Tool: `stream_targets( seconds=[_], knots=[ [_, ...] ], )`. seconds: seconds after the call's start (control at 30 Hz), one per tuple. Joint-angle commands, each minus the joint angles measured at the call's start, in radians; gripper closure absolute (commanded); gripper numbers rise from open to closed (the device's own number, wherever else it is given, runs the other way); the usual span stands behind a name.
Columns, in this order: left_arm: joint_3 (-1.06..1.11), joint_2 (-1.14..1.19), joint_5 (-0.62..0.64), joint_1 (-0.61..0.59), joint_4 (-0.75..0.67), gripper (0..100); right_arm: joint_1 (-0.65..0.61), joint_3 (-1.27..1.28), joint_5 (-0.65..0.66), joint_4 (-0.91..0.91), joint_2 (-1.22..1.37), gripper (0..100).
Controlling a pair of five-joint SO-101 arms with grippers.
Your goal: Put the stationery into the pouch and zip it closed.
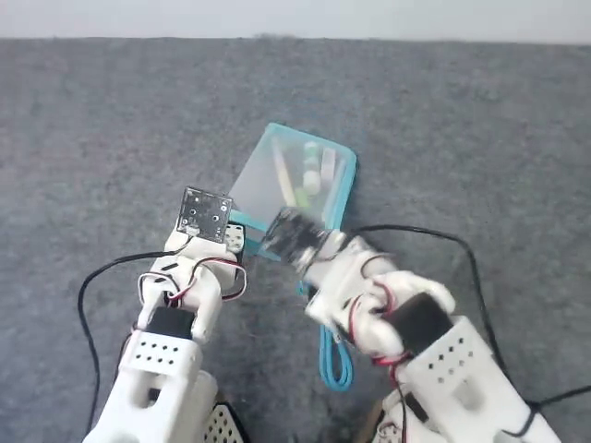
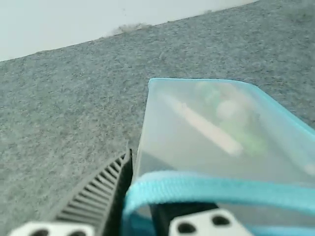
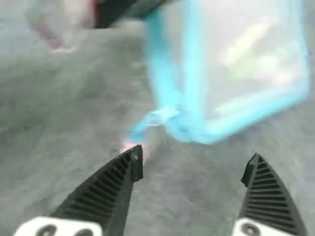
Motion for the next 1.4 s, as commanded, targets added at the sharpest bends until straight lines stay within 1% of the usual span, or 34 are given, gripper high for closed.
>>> stream_targets(
  seconds=[0.0, 0.1, 0.23, 0.53, 0.63, 0.73, 0.83, 0.9, 1.0, 1.1, 1.17, 1.23, 1.37],
  knots=[
    [-0.056, 0.006, 0.012, -0.011, -0.008, 99, 0.031, 0.091, 0.109, -0.117, -0.018, 68.1],
    [-0.056, 0.006, 0.012, -0.011, -0.008, 99, 0.038, 0.157, 0.166, -0.188, -0.018, 68.0],
    [-0.056, 0.006, 0.012, -0.011, -0.008, 99, 0.038, 0.172, 0.221, -0.209, -0.018, 68.0],
    [-0.054, 0.006, 0.012, 0.0, -0.005, 99, 0.033, 0.236, 0.222, -0.435, -0.008, 68.0],
    [-0.059, 0.005, 0.012, 0.037, 0.038, 99, 0.036, 0.236, 0.222, -0.49, 0.042, 68.3],
    [-0.056, 0.005, 0.011, 0.069, 0.052, 99, 0.038, 0.235, 0.222, -0.565, 0.119, 68.4],
    [-0.056, 0.005, 0.011, 0.069, 0.052, 99, 0.039, 0.219, 0.222, -0.615, 0.179, 68.7],
    [-0.056, 0.005, 0.011, 0.069, 0.052, 99, 0.051, 0.195, 0.222, -0.616, 0.206, 72.5],
    [-0.056, 0.005, 0.011, 0.068, 0.052, 99, 0.087, 0.181, 0.222, -0.621, 0.222, 82.4],
    [-0.058, 0.005, 0.011, 0.064, 0.052, 99, 0.117, 0.181, 0.222, -0.621, 0.22, 89.1],
    [-0.058, 0.005, 0.011, 0.064, 0.052, 99, 0.124, 0.181, 0.222, -0.621, 0.22, 93.0],
    [-0.058, 0.005, 0.011, 0.064, 0.052, 99, 0.125, 0.181, 0.222, -0.621, 0.225, 99.1],
    [-0.058, 0.005, 0.011, 0.064, 0.051, 99, 0.131, 0.181, 0.215, -0.613, 0.231, 99.3]
  ],
)
